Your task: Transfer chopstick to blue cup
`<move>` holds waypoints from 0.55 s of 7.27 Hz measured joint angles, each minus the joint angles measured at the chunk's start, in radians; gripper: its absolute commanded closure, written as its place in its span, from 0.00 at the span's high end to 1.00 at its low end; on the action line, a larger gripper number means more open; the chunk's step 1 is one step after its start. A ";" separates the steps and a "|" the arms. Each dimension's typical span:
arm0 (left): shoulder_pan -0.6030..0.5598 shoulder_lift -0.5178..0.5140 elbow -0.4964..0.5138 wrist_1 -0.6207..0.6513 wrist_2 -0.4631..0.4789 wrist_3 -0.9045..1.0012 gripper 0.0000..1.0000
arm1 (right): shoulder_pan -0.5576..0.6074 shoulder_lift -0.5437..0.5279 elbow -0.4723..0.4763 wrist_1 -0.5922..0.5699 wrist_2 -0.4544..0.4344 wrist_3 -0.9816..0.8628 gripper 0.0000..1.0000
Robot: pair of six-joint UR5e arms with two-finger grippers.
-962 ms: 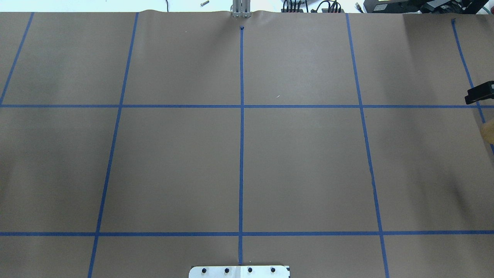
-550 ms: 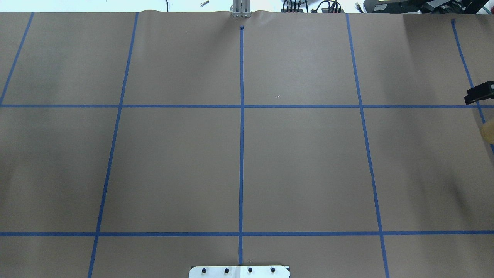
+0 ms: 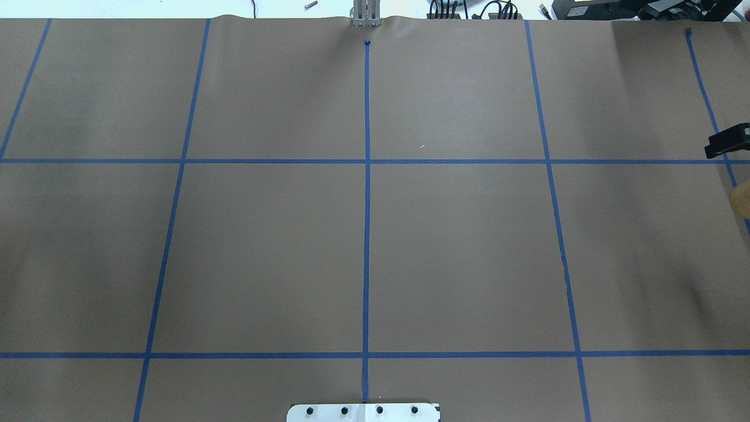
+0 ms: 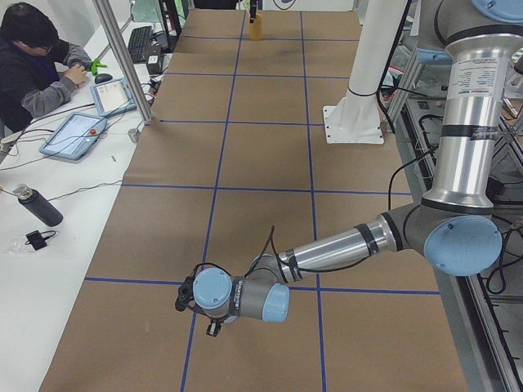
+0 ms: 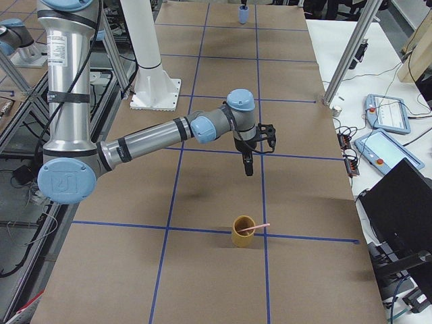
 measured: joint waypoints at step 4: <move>-0.003 -0.001 -0.155 0.138 -0.062 -0.002 0.00 | -0.002 0.002 -0.005 0.000 0.000 0.000 1.00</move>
